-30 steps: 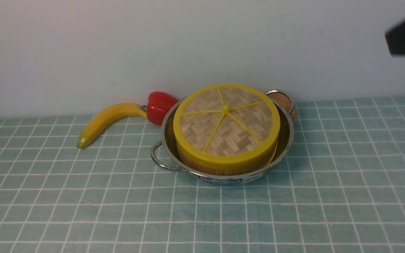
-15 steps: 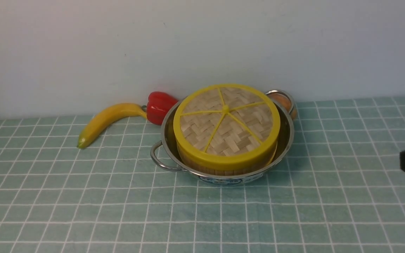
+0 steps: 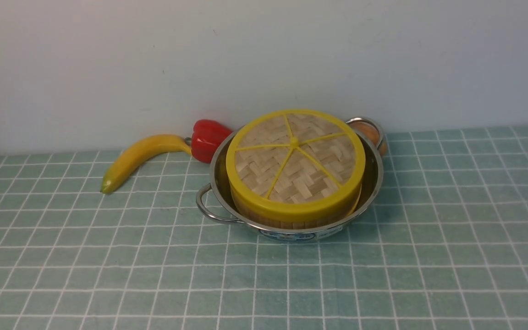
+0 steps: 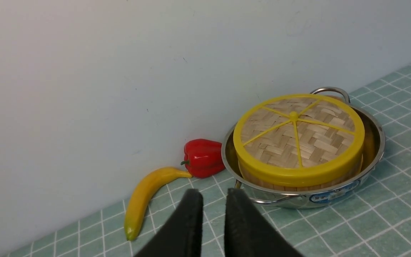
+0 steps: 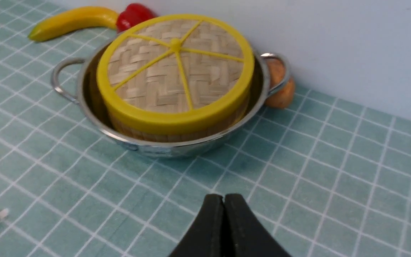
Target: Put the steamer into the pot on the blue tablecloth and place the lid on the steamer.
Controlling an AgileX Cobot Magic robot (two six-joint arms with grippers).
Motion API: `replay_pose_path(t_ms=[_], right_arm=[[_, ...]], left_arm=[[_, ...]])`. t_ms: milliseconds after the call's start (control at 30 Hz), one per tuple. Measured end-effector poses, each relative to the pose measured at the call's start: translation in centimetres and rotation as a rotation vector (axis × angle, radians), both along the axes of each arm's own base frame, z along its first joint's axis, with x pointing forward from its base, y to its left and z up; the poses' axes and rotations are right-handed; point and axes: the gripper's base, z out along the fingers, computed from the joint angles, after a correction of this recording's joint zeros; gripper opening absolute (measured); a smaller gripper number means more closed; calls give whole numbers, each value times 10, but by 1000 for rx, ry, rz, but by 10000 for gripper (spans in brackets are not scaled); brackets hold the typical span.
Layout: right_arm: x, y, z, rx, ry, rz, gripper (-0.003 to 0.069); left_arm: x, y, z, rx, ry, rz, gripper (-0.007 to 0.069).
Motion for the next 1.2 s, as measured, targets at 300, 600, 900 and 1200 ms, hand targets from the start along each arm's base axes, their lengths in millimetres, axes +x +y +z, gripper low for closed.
replay_pose_path(t_ms=[300,600,900,1200], right_arm=[[-35,-31,-69,39,-207,-243,62],[-50,-31,-120,57,-298,-243,110],[-52,-31,-122,63,-342,-241,142],[-52,-31,-122,62,-341,-241,168]], left_arm=[[0,0,0,7,-2,4,107],[0,0,0,7,-2,4,126],[0,0,0,8,-2,4,145],[0,0,0,8,-2,4,160]])
